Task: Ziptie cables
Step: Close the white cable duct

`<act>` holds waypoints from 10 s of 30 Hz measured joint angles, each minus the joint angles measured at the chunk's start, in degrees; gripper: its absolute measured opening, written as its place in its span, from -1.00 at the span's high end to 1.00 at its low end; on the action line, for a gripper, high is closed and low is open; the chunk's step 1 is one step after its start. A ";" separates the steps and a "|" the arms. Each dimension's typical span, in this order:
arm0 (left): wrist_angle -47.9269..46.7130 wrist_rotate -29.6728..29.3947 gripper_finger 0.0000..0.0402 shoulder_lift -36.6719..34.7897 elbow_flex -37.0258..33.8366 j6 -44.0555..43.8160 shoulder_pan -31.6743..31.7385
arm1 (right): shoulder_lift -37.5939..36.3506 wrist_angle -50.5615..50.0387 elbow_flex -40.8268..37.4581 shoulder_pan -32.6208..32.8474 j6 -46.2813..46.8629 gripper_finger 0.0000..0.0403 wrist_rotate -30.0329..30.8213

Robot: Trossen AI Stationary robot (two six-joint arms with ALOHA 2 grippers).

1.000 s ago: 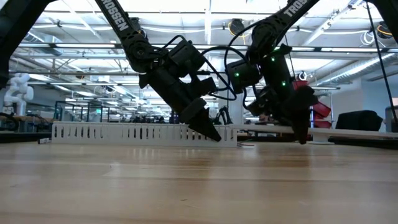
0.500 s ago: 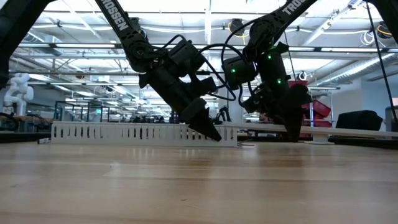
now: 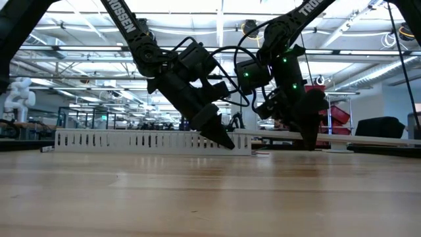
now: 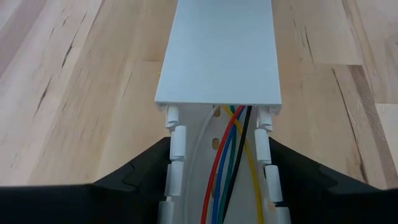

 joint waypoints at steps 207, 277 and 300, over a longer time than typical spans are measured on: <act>-21.27 -7.30 -0.13 -7.06 -1.70 -2.97 -2.58 | -10.20 78.23 -23.15 6.88 20.37 1.00 -3.48; -28.44 -8.18 -0.25 -9.88 -4.38 -12.07 -3.54 | -8.24 74.00 -22.86 6.85 22.62 1.00 -2.42; -22.05 -8.76 -0.15 -9.55 -4.85 -10.01 -4.02 | -15.39 72.37 -22.91 7.08 19.80 1.00 -2.63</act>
